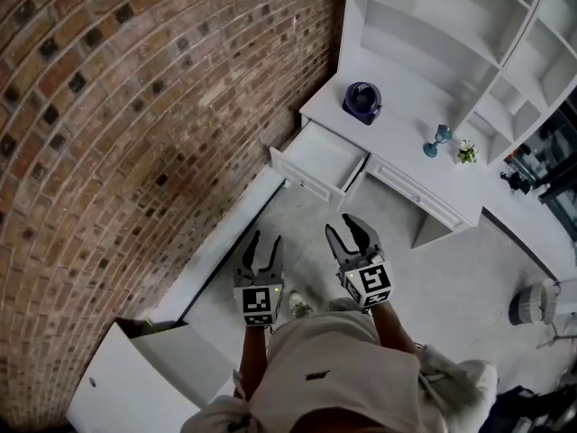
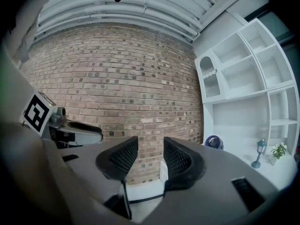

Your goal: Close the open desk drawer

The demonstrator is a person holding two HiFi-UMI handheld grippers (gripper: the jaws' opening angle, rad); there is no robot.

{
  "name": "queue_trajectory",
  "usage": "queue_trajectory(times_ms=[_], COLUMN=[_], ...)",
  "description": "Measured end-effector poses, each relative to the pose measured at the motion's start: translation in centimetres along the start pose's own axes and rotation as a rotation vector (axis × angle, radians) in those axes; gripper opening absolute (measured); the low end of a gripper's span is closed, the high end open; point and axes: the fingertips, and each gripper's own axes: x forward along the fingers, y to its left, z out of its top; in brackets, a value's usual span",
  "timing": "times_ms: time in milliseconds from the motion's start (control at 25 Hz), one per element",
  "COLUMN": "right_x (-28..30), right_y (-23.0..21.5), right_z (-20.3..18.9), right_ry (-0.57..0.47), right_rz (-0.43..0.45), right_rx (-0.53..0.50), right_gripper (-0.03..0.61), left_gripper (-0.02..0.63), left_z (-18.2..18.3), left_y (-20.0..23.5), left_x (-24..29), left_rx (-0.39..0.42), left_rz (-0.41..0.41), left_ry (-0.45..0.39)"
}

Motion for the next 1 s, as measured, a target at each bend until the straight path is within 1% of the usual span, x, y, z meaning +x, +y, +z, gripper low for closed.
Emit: queue_trajectory(times_ms=[200,440,640,840,1000], right_x=[1.7,4.1,6.2,9.6,12.7], right_y=[0.7,0.4,-0.6,-1.7,-3.4], right_z=[0.1,0.2,-0.1,0.2,0.5], right_ry=[0.006,0.028,0.014,0.004,0.007], right_rz=[-0.031,-0.057,-0.049,-0.016,0.016], right_rx=[-0.007,-0.006,0.007,0.008,0.023], right_gripper=[0.173,0.173,0.173,0.173,0.173], left_gripper=[0.206,0.206,0.204,0.204,0.202], left_z=[-0.3,-0.5,-0.3,-0.2,0.4], left_y=[2.2,4.0,4.8,6.0,7.2], left_x=[1.1,3.0,5.0,7.6,10.8], left_rx=[-0.011,-0.023,-0.016,-0.011,-0.006], left_rz=[-0.022,-0.037,-0.029,-0.007,0.018], left_ry=[-0.008,-0.015,-0.015,-0.003,0.003])
